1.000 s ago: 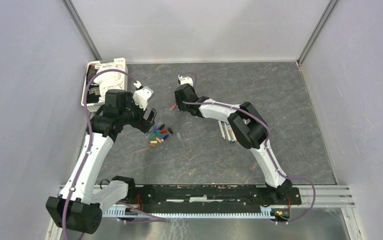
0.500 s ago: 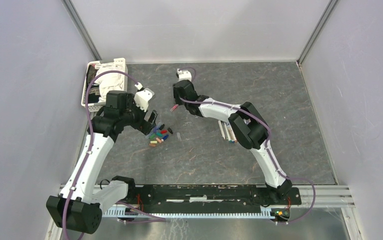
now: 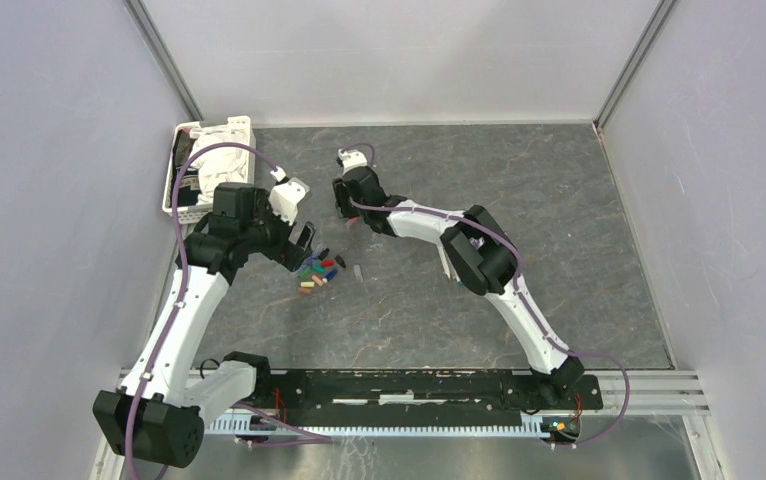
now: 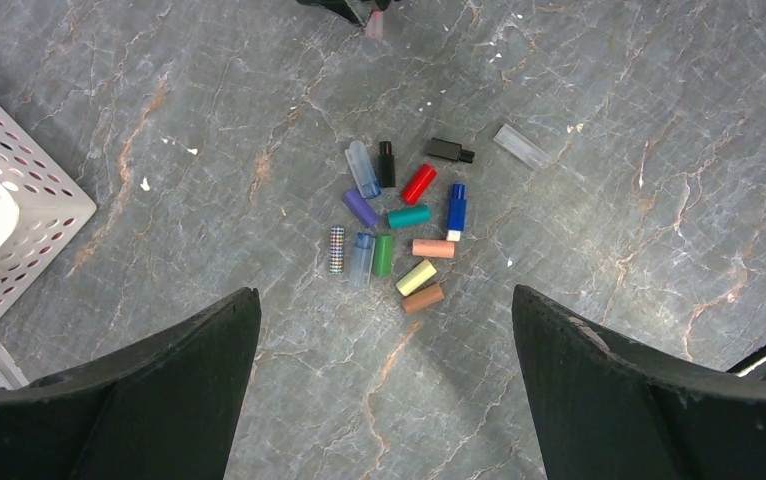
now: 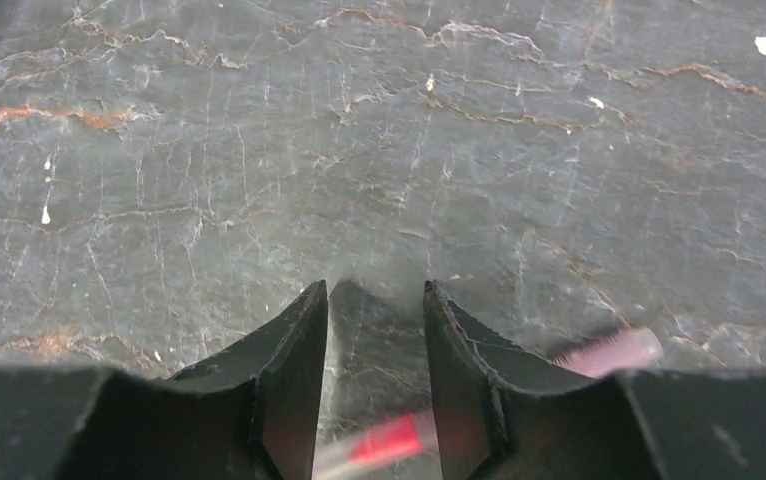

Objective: Open the pen caps
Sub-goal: Move the pen to the center of the board, then pick up the pen from the center of the board, then open the pen cap from the pen.

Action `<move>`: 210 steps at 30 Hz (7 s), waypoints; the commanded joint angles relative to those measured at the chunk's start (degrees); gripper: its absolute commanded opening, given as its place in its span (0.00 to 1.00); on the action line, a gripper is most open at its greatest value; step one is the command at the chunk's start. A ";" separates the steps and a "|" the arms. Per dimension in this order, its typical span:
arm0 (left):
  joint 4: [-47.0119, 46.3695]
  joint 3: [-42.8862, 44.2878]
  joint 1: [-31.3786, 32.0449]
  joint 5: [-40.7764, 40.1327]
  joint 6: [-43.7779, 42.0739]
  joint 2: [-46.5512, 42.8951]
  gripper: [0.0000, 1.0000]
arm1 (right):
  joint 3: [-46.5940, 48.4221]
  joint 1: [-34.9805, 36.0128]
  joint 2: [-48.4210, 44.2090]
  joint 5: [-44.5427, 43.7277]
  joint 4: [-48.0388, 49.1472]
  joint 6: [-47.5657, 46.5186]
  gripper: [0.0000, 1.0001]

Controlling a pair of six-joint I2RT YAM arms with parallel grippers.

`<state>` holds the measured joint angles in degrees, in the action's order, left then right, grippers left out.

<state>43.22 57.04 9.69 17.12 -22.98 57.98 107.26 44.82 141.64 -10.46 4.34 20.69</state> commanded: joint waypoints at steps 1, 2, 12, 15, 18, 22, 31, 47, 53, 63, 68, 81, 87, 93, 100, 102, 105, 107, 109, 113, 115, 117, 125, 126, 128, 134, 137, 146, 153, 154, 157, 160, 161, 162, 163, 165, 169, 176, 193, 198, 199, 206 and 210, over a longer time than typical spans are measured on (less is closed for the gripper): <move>-0.94 0.27 -0.20 1.52 1.03 -0.46 1.00 | -5.64 -0.48 -4.04 1.00 -3.48 -0.22 0.45; -0.95 0.35 -0.20 1.53 1.06 -0.53 1.00 | -7.21 -0.63 -5.16 1.07 -3.69 -0.31 0.45; -0.69 1.47 -0.20 2.13 1.24 -0.09 1.00 | -27.61 -1.15 -18.44 1.76 -1.08 -1.51 0.43; -0.44 2.05 -0.20 2.87 1.59 0.17 1.00 | -29.62 -1.28 -20.38 2.94 -1.94 -2.48 0.42; -0.16 2.50 -0.20 3.04 1.57 0.26 1.00 | -30.95 -1.35 -22.47 3.78 -3.28 -3.50 0.42; 0.03 2.62 -0.20 3.14 1.37 0.28 1.00 | -32.28 -1.40 -26.83 2.56 -6.23 -3.36 0.49; 0.11 3.41 -0.20 4.02 1.29 1.20 1.00 | -40.22 -6.72 -38.51 -1.88 -11.57 -0.16 0.55; 0.16 5.09 -0.20 6.00 1.45 3.62 1.00 | -55.92 -7.82 -47.54 5.57 -9.41 4.34 0.49; 0.41 5.02 -0.20 6.58 1.46 3.59 1.00 | -52.64 -7.84 -44.03 5.14 -10.08 3.80 0.49; 0.97 5.45 -0.20 8.17 1.55 4.03 1.00 | -45.34 -7.68 -37.75 -0.17 -14.09 2.07 0.44; 1.32 5.58 -0.20 8.93 1.63 3.99 1.00 | -41.02 -7.71 -34.22 -2.85 -16.77 0.64 0.42; -1.15 3.38 -0.20 10.50 5.01 2.45 1.00 | -35.02 -7.79 -31.35 3.93 -14.72 4.20 0.00; -5.19 2.74 -0.20 12.70 9.53 0.68 1.00 | -41.98 -6.82 -43.10 15.70 6.64 13.24 0.00; -7.63 4.67 -0.20 22.96 13.40 1.46 1.00 | -51.71 -0.85 -53.44 15.01 33.23 23.60 0.00; -8.37 6.05 -0.11 32.89 14.76 2.49 1.00 | -59.24 8.18 -58.57 1.09 49.88 28.95 0.00; -8.98 6.03 -0.11 34.59 15.35 1.93 1.00 | -58.62 10.14 -58.37 -0.43 50.98 28.88 0.00; -9.60 5.98 -0.07 36.98 16.13 1.32 1.00 | -57.60 12.09 -57.65 -1.35 52.75 29.51 0.00; -9.72 5.98 -0.12 38.12 16.59 1.33 1.00 | -57.09 13.17 -57.24 -2.20 53.06 29.83 0.00; -9.74 5.90 -0.10 39.13 16.65 1.56 0.99 | -56.54 13.97 -56.53 -2.64 53.65 29.82 0.00; -9.46 6.10 -0.11 41.06 16.60 2.41 0.96 | -55.76 14.93 -54.84 -2.59 54.44 30.22 0.00; -6.92 6.52 -0.11 44.04 13.95 2.67 0.96 | -55.76 15.01 -54.37 -2.76 54.46 30.28 0.00; -5.81 6.66 -0.10 43.92 11.98 2.40 0.95 | -55.85 15.12 -54.58 -2.87 54.33 29.85 0.00; -7.28 6.54 -0.11 42.10 14.09 5.73 0.44 | -56.28 15.98 -54.96 -4.74 54.72 28.27 0.00; -7.27 6.33 -0.07 42.00 14.17 6.13 0.43 | -56.29 16.08 -54.94 -4.87 54.64 28.01 0.00; -7.50 6.00 -0.06 42.24 14.32 6.84 0.39 | -56.46 16.55 -54.90 -5.08 54.55 27.65 0.00; -7.04 6.35 -0.11 42.35 13.72 7.50 0.23 | -58.86 17.89 -55.35 -8.41 55.07 27.58 0.02; -3.79 7.45 -0.09 40.04 9.38 7.71 0.03 | -59.55 17.89 -56.61 -9.24 53.36 26.79 0.09; 11.95 6.80 0.14 16.51 -26.13 5.14 0.02 | -54.54 5.40 -64.47 12.27 24.56 25.49 0.54; 23.29 4.05 1.75 8.28 -52.74 -0.45 0.02 | -39.81 -0.88 -55.40 40.61 -1.03 15.52 0.63; 24.54 3.78 2.38 7.54 -55.78 -1.32 0.02 | -38.61 -0.82 -53.98 42.85 -2.94 15.04 0.63; 27.14 2.74 4.87 5.28 -62.85 -4.34 0.02 | -37.99 -0.15 -50.79 49.25 -1.82 16.60 0.63; 28.21 1.59 6.91 2.70 -68.34 -6.83 0.02 | -36.72 1.61 -48.21 53.06 -0.23 18.16 0.63; 28.53 1.43 7.52 1.98 -69.25 -7.00 0.02 | -36.34 2.19 -47.39 54.28 0.91 19.03 0.63; 28.75 1.41 8.19 1.26 -69.80 -7.09 0.02 | -35.90 2.83 -46.39 55.41 1.61 19.81 0.64; 28.71 1.39 9.11 0.65 -70.09 -6.98 0.02 | -35.11 3.31 -45.44 56.29 1.88 20.16 0.63; 28.74 1.41 10.53 -0.65 -70.18 -6.43 0.02 | -33.53 4.57 -43.48 57.79 2.17 20.54 0.63; 27.93 1.92 13.23 -1.70 -69.91 -5.74 0.02 | -32.16 6.08 -40.16 59.27 4.26 22.55 0.65; 26.15 2.47 15.93 -4.44 -69.59 -4.25 0.02 | -29.56 8.20 -35.56 59.94 6.29 24.58 0.63; 20.85 0.92 17.72 -9.53 -70.55 -4.73 0.02 | -32.79 8.26 -33.25 59.29 8.05 26.20 0.00; 17.66 0.07 17.82 -15.70 -71.00 -2.14 0.02 | -38.91 6.63 -36.18 59.67 7.60 24.33 0.00; 17.45 0.28 17.84 -16.72 -70.57 -1.17 0.02 | -40.12 6.35 -36.92 59.83 7.21 23.70 0.00; 14.87 0.63 17.74 -24.55 -70.35 3.86 0.02 | -51.79 4.38 -44.26 62.35 4.38 17.37 0.00; 12.85 0.38 17.77 -26.55 -71.28 5.84 0.02 | -58.08 2.50 -48.98 62.49 2.82 14.99 0.00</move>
<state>56.49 56.73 31.33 12.80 -92.38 62.92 57.12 48.84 99.24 42.11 17.91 42.13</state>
